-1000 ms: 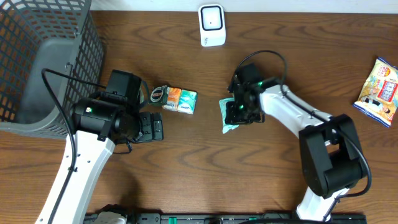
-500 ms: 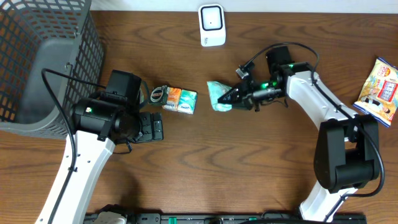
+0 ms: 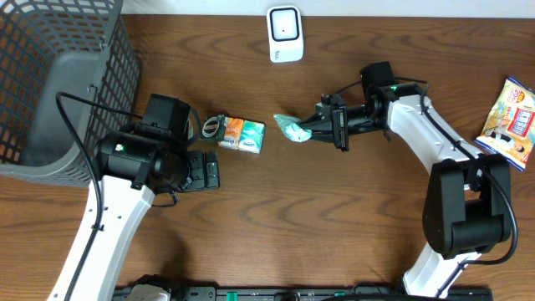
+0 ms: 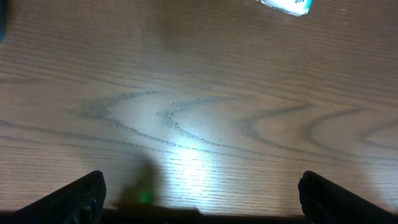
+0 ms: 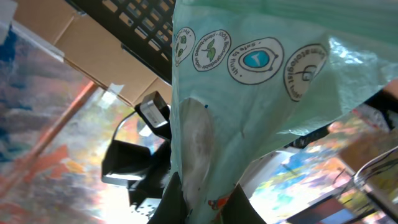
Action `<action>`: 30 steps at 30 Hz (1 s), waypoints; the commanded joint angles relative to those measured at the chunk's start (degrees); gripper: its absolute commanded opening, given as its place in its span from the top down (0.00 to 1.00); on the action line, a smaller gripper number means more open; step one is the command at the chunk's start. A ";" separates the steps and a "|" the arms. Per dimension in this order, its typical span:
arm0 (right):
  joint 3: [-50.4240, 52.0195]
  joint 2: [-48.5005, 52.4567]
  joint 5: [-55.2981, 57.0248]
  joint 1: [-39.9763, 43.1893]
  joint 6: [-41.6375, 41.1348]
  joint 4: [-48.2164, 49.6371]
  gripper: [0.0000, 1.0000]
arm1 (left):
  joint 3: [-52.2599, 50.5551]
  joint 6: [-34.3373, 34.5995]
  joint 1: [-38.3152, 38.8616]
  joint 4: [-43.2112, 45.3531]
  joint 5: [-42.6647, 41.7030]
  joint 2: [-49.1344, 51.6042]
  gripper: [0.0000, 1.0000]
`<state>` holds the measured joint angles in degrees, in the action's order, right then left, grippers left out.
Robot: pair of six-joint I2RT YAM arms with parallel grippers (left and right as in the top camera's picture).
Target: Scan the item barcode
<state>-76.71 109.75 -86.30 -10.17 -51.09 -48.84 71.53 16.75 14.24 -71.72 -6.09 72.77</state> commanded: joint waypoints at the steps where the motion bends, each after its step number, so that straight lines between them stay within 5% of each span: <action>1: -0.98 -0.37 -3.21 0.46 -4.68 -0.26 0.99 | -0.22 0.50 -0.20 -0.17 -0.50 0.20 0.02; 23: -0.98 -0.37 -1.99 0.81 -4.59 0.90 0.99 | -0.22 0.50 -0.20 -0.15 -0.50 0.20 0.01; 30: -0.98 -0.37 25.29 -0.70 3.82 2.78 0.99 | -0.22 0.50 -0.20 -0.17 -0.50 0.20 0.02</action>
<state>-76.73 109.75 -77.12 -9.93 -53.39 -46.39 71.53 16.78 14.26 -71.75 -6.09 72.77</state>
